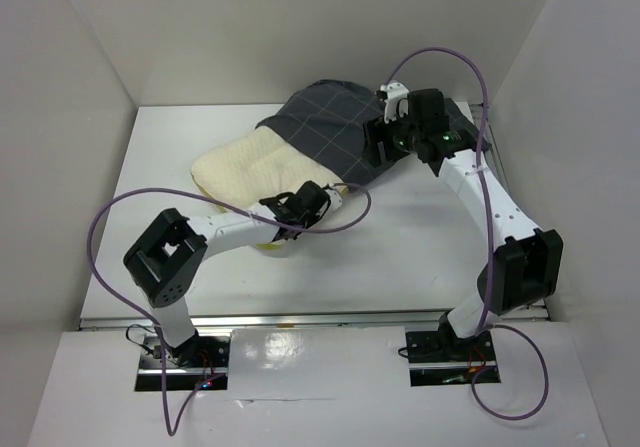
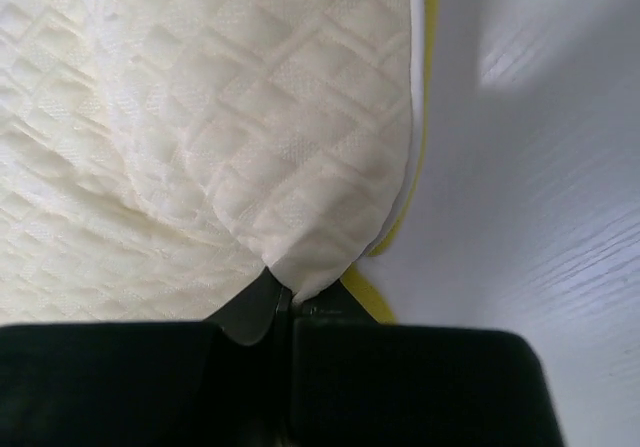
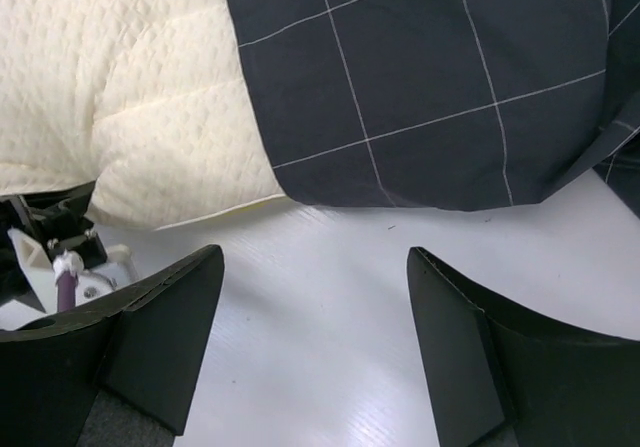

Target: Put the pillow into the pillowcase

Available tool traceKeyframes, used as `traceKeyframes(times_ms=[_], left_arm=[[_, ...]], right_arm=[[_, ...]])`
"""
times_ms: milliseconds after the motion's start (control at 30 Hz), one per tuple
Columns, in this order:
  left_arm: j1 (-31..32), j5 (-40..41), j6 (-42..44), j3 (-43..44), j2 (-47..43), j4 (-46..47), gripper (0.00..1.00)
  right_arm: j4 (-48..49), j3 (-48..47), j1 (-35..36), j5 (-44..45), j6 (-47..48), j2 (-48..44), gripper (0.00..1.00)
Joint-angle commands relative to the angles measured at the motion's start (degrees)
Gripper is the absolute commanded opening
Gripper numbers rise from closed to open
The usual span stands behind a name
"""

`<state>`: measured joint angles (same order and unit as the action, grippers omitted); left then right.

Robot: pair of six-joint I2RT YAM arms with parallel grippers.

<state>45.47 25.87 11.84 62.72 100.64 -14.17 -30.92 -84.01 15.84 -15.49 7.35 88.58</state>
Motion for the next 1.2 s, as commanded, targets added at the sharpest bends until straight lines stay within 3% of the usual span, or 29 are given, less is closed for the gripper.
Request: traceKeyframes(times_ms=[0, 167, 300, 467, 567, 900, 1167], left_arm=[[-2.0, -9.8, -3.5, 5.6, -0.6, -2.9, 0.00], [-8.1, -21.7, -6.9, 25.1, -2.9, -13.3, 0.00], [-11.2, -28.8, -8.1, 37.3, -2.9, -17.5, 0.00], [-15.5, -37.1, -11.2, 51.1, -0.1, -22.8, 0.00], [-18.7, -40.4, -13.0, 55.5, -0.1, -22.8, 0.00], [-19.7, -48.5, -13.0, 63.7, -0.1, -25.8, 0.00], [-19.7, -49.8, -13.0, 66.2, -0.7, -28.1, 0.00]], right_arm=[[-0.1, 0.8, -0.9, -1.2, -0.6, -4.3, 0.81], [-0.6, 1.8, -1.4, -4.8, -1.6, -5.5, 0.76], [0.4, -0.1, -1.4, -5.3, -1.6, -4.8, 0.58], [1.6, -3.3, -1.4, 0.0, -1.1, -2.7, 0.55], [1.6, -3.4, -1.9, 1.3, -1.1, -2.1, 0.54], [7.1, -11.2, -1.9, 7.8, -4.7, 7.6, 0.70], [8.2, -21.0, -1.4, 11.8, -6.8, 19.8, 0.69]])
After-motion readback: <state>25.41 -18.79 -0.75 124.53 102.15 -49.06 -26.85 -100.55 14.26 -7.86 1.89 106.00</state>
